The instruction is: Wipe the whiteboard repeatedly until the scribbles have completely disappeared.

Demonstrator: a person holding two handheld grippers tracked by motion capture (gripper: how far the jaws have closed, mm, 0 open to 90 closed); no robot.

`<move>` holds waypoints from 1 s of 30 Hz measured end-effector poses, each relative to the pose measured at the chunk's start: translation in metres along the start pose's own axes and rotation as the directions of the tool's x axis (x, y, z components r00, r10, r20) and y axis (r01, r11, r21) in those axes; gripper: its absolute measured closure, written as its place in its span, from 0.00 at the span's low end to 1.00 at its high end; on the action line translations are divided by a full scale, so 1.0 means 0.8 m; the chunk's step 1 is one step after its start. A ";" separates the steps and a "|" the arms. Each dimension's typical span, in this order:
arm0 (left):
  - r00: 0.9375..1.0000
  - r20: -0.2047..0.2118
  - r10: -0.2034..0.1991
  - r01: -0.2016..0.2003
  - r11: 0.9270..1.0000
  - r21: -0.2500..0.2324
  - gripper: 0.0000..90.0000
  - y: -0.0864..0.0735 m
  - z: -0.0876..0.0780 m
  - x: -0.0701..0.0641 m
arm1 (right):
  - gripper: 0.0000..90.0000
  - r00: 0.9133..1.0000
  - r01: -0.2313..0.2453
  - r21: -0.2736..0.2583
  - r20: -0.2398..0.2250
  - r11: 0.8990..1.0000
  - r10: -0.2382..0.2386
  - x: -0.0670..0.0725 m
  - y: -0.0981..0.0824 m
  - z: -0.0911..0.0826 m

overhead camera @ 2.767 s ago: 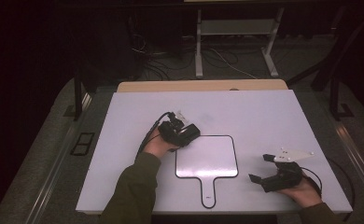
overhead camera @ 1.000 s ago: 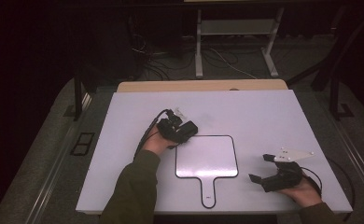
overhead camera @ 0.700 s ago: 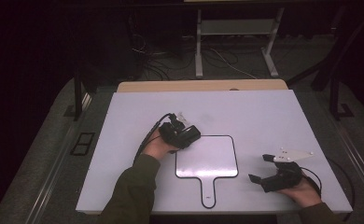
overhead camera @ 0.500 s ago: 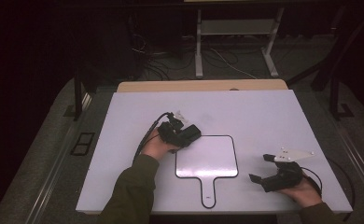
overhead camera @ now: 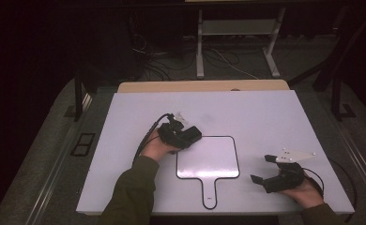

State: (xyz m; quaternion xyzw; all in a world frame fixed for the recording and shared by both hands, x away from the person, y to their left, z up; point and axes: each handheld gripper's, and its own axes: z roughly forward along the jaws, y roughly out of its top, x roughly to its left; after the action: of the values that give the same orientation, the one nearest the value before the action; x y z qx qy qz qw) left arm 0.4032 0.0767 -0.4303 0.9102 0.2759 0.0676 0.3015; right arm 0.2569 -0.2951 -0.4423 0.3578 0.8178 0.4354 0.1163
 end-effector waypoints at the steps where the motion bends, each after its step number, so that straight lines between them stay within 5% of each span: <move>1: 1.000 -0.001 -0.001 0.001 1.000 0.000 0.43 -0.001 0.000 0.000 | 0.02 1.000 0.000 0.000 0.000 1.000 0.000 0.000 0.000 0.000; 14: 1.000 -0.004 0.006 -0.006 1.000 -0.025 0.43 -0.009 -0.009 -0.002 | 0.02 1.000 0.001 0.002 0.000 1.000 -0.001 0.000 0.000 0.000; 22: 0.997 -0.077 0.006 -0.008 1.000 -0.013 0.44 0.004 -0.002 0.013 | 0.02 1.000 0.004 0.003 -0.001 1.000 -0.004 0.001 0.000 0.000; 24: 0.998 -0.066 0.007 -0.007 1.000 -0.005 0.44 0.005 -0.002 0.018 | 0.02 1.000 0.002 0.001 0.000 1.000 -0.002 0.000 0.000 -0.001; 25: 0.997 -0.071 -0.005 0.005 1.000 -0.012 0.44 0.005 -0.001 0.015 | 0.02 1.000 0.000 0.001 0.001 1.000 0.000 0.000 0.000 -0.001; 30: 0.997 -0.058 0.054 -0.053 0.998 0.017 0.44 0.005 -0.003 -0.004 | 0.02 1.000 0.000 0.001 0.001 1.000 0.000 -0.001 0.000 0.000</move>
State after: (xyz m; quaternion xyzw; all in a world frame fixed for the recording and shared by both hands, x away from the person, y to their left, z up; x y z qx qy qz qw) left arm 0.4016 0.0732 -0.4260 0.9172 0.2606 0.1000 0.2844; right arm 0.2570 -0.2956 -0.4422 0.3578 0.8180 0.4350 0.1165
